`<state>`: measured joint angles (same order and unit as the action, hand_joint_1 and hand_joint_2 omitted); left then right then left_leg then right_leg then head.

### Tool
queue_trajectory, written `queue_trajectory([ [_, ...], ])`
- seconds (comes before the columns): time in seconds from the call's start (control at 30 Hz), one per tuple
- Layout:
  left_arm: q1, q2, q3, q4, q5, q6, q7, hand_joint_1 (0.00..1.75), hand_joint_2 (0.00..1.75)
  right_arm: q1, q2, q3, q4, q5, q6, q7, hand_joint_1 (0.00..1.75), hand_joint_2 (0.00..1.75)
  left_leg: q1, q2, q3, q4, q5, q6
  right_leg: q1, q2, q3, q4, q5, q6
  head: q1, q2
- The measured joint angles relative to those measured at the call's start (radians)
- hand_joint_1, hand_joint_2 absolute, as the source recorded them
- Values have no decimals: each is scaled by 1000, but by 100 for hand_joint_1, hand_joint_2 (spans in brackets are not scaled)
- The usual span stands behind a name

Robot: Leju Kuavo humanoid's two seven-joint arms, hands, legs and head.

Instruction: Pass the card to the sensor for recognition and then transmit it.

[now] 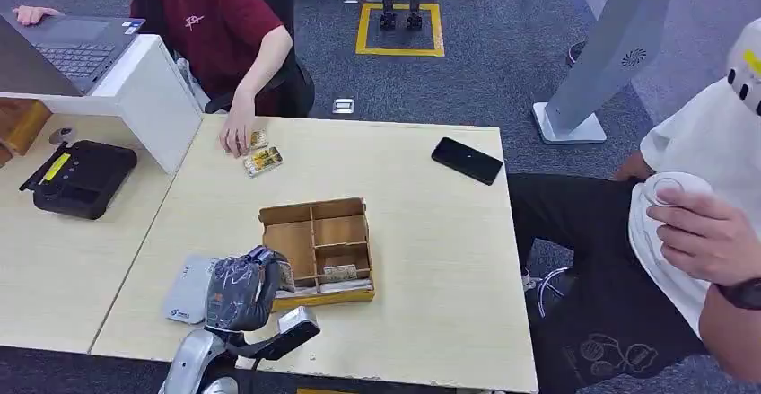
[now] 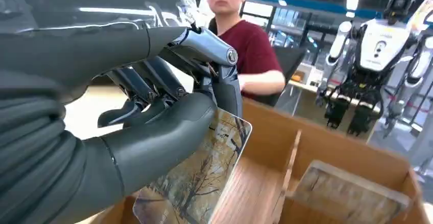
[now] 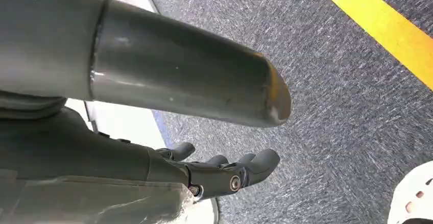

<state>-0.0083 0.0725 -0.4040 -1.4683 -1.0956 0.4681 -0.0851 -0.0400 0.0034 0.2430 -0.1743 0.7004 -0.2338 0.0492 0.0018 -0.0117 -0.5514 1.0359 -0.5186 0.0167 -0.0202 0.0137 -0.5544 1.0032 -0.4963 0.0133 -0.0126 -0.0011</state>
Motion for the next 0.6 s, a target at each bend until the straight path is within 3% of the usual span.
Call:
queue_trajectory([
  [0.17,-3,10,10,-54,-24,52,-4,175,175,1,0,-8,0,0,0,0,0,0,0,0,0,0,0,0,0,0,0,0,0,0,0,0],
  [0.23,-32,29,21,-110,-42,63,23,175,175,4,0,-10,0,5,-1,0,0,0,0,-1,0,0,0,0,0,-1,0,0,0,0,0,0],
  [0.37,-148,83,78,-177,-66,9,72,175,175,7,0,-12,0,14,0,0,0,0,1,-1,0,0,2,-2,1,-2,0,1,1,-1,0,0],
  [0.5,-273,123,129,-167,-101,-28,92,175,175,7,0,-12,0,31,3,4,0,0,1,-1,0,0,3,-1,1,-2,0,1,1,-2,0,0],
  [0.6,-333,127,149,-126,-130,-28,120,175,175,4,0,-12,0,42,14,7,0,0,1,-1,0,0,3,-1,1,-1,0,1,2,-1,0,0],
])
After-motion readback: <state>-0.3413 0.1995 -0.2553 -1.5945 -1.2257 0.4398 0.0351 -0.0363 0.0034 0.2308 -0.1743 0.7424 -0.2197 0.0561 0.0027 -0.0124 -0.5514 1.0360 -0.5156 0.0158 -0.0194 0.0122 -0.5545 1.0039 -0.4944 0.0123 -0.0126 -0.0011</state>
